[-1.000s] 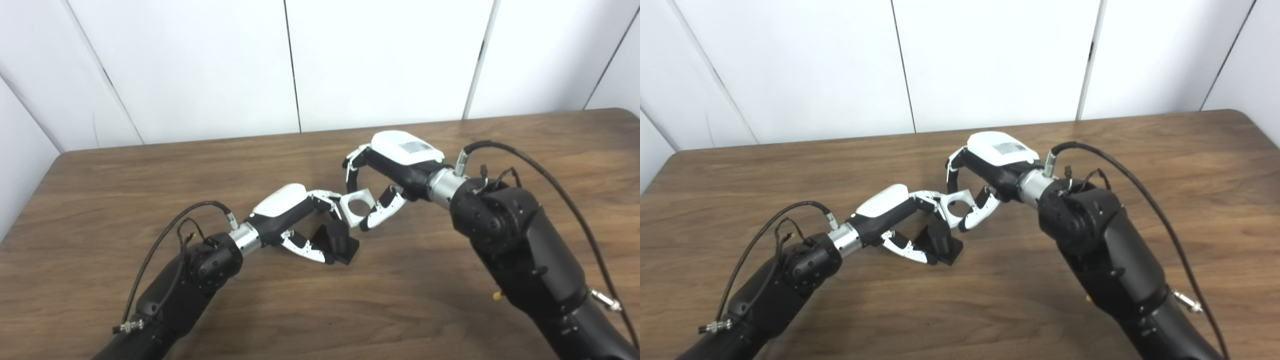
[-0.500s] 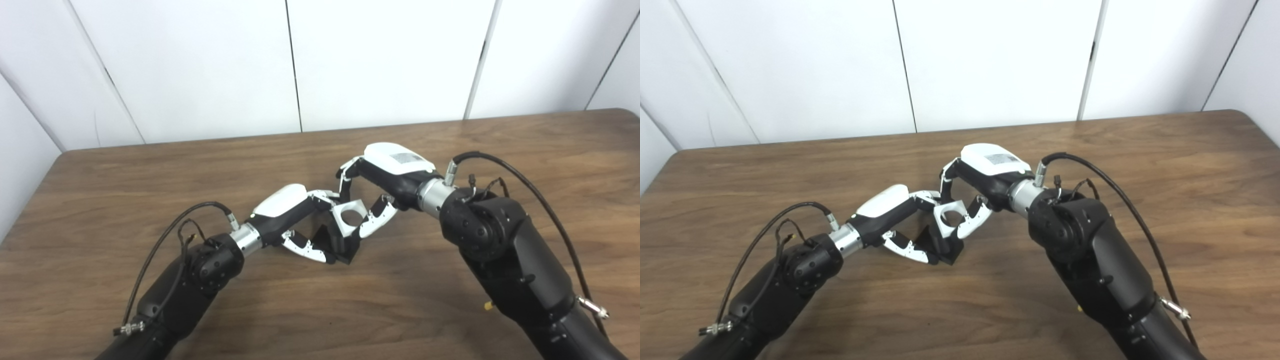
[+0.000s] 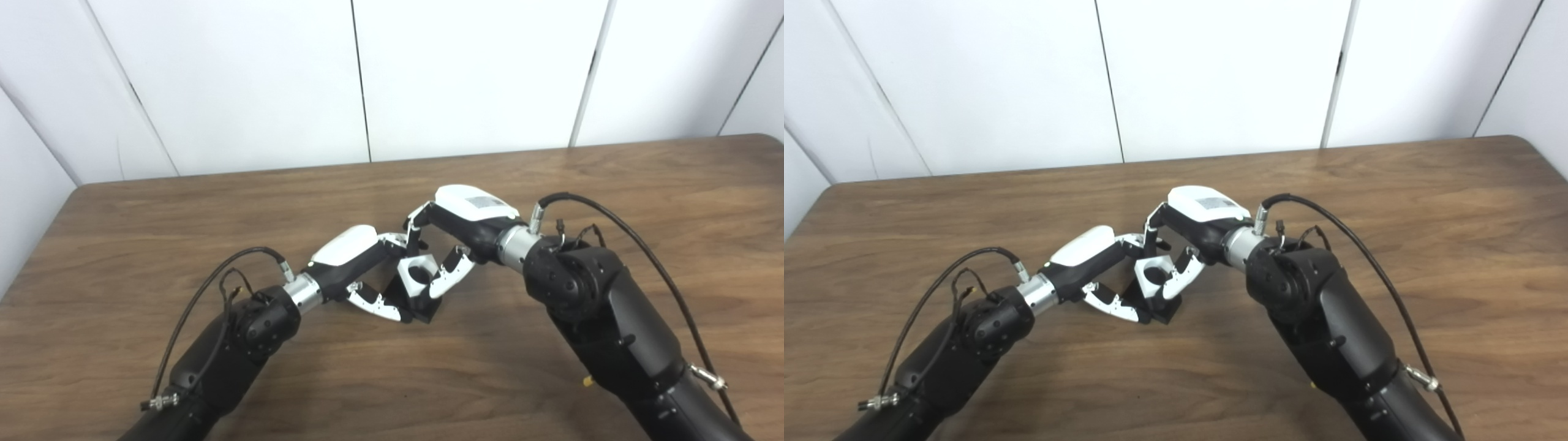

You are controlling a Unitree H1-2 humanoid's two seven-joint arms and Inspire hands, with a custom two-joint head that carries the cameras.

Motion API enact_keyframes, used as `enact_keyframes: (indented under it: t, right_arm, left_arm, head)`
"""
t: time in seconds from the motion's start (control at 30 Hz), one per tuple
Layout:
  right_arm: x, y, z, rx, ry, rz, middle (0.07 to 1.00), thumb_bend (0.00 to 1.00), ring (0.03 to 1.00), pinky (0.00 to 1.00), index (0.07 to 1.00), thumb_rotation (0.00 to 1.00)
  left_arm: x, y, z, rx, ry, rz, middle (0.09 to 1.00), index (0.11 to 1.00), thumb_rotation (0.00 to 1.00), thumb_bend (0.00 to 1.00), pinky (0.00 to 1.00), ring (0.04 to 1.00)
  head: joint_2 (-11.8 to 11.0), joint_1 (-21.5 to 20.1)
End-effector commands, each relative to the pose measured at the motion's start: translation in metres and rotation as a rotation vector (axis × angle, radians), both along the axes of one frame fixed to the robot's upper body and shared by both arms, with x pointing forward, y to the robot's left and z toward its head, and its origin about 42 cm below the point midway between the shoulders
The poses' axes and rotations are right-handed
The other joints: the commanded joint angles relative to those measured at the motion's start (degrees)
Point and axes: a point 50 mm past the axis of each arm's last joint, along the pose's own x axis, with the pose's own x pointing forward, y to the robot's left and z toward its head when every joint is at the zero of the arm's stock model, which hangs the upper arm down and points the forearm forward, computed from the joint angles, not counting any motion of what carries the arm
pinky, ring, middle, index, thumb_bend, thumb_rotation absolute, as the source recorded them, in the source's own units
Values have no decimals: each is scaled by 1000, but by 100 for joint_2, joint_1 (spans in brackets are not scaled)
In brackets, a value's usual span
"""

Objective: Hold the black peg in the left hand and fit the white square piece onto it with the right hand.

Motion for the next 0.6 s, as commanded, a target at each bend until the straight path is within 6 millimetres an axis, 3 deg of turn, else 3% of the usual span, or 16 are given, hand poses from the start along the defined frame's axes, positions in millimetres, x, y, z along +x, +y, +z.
enact_keyframes:
  t: [0.0, 0.57]
  right_arm:
    - [3, 9, 16, 29, -85, 34, 810, 516, 870, 791, 482, 143]
    - [6, 14, 2, 37, -43, 30, 810, 516, 859, 790, 482, 142]
  left_arm:
    - [-24, 12, -53, 211, 173, 28, 861, 491, 75, 522, 787, 877]
    - [-28, 8, -51, 212, 186, 27, 863, 491, 73, 522, 806, 882]
  head:
    - [4, -3]
    - [43, 20]
